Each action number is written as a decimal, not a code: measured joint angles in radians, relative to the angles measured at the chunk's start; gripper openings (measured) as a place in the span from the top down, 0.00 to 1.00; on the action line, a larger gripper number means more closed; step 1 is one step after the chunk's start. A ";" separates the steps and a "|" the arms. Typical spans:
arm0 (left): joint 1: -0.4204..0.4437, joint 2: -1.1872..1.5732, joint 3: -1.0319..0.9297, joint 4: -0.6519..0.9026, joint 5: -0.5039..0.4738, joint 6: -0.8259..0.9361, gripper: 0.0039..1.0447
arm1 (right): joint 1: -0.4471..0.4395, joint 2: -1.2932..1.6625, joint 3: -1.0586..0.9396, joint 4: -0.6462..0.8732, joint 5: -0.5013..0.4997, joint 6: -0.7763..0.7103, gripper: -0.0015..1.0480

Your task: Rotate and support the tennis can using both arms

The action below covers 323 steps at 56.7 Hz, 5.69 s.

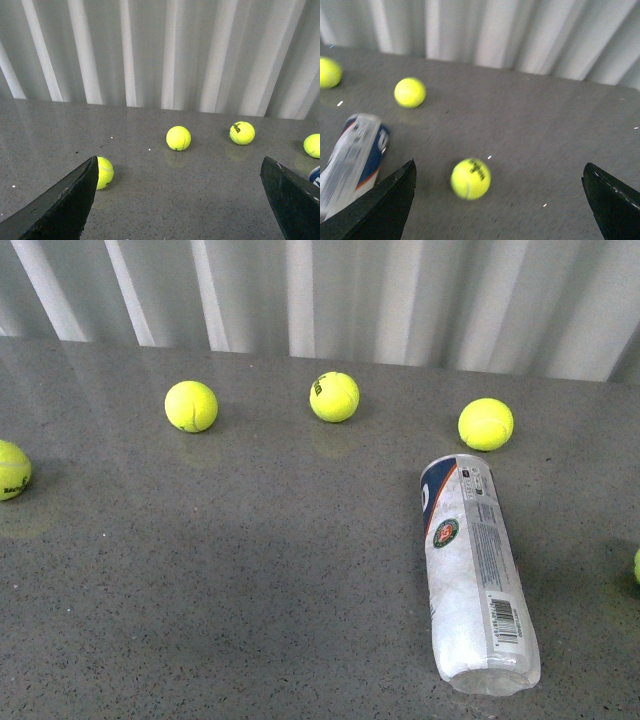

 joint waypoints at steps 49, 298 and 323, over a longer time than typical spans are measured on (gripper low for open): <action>0.000 0.000 0.000 0.000 -0.001 0.000 0.06 | 0.360 1.387 0.665 -0.084 -0.130 0.481 0.07; 0.000 0.000 0.000 0.000 -0.001 0.000 0.06 | 0.573 1.820 0.731 0.779 -0.174 -0.938 0.23; 0.000 0.000 0.000 0.000 -0.001 0.000 0.06 | 0.538 1.641 0.542 0.830 -0.154 -0.914 0.07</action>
